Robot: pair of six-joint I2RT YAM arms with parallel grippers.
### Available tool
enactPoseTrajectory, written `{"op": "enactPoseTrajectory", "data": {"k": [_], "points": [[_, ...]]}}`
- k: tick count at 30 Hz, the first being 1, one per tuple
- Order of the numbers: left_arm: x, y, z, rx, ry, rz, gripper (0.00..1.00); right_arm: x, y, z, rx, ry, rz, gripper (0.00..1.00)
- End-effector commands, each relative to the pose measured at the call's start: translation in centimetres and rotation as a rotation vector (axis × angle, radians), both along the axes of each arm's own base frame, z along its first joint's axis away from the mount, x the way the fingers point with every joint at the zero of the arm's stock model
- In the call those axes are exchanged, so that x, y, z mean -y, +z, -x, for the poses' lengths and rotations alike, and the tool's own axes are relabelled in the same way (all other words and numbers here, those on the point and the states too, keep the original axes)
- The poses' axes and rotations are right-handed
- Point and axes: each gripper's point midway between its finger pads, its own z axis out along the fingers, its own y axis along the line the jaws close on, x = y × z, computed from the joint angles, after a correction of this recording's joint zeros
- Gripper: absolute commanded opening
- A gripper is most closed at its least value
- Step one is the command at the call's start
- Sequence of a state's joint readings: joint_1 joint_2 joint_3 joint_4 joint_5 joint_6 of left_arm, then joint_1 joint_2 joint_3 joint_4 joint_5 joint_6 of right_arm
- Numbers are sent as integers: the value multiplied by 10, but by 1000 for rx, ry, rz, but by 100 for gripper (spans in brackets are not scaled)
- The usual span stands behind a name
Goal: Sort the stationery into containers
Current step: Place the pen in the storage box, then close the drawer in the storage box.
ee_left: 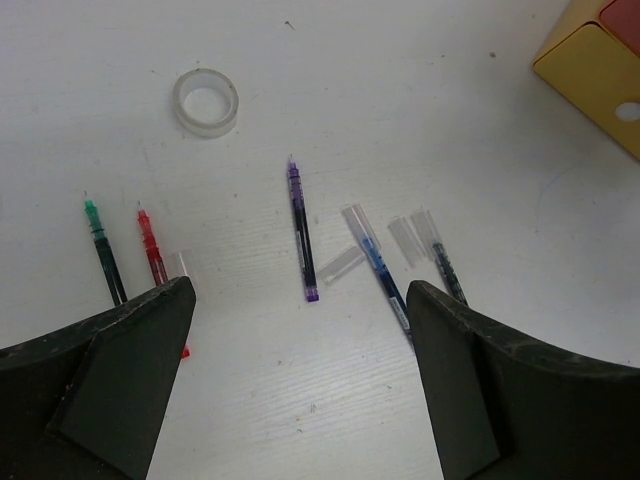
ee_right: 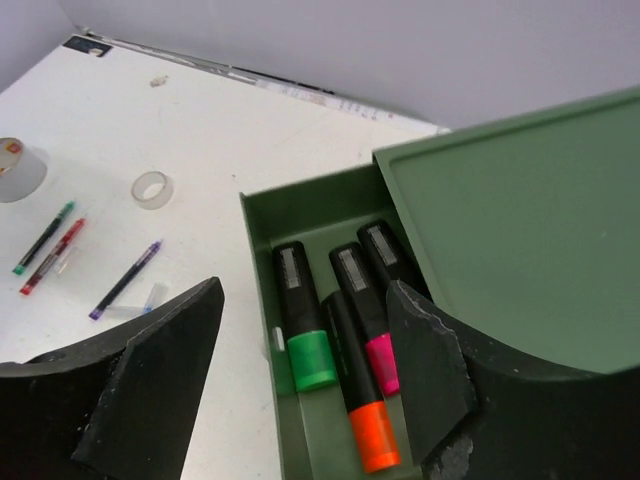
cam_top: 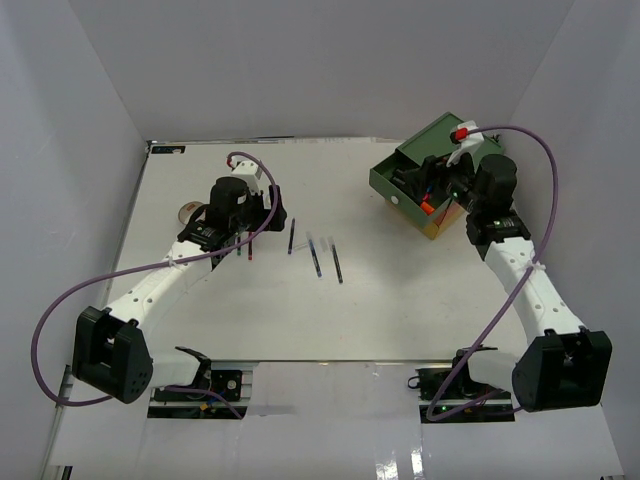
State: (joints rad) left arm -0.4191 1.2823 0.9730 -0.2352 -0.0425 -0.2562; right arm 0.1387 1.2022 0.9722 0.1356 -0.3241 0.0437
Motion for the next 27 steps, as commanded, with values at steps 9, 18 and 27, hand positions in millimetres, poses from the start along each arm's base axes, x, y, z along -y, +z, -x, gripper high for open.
{"op": "enactPoseTrajectory", "data": {"k": [9, 18, 27], "points": [[-10, 2, 0, 11, 51, -17, 98, -84, 10, 44, -8, 328, 110, 75], [-16, -1, -2, 9, 75, -38, 98, -101, -48, 34, -151, 277, 218, 78], [-17, -6, -3, -3, 78, -54, 98, -84, -55, 7, -146, 137, 289, 79]]}}
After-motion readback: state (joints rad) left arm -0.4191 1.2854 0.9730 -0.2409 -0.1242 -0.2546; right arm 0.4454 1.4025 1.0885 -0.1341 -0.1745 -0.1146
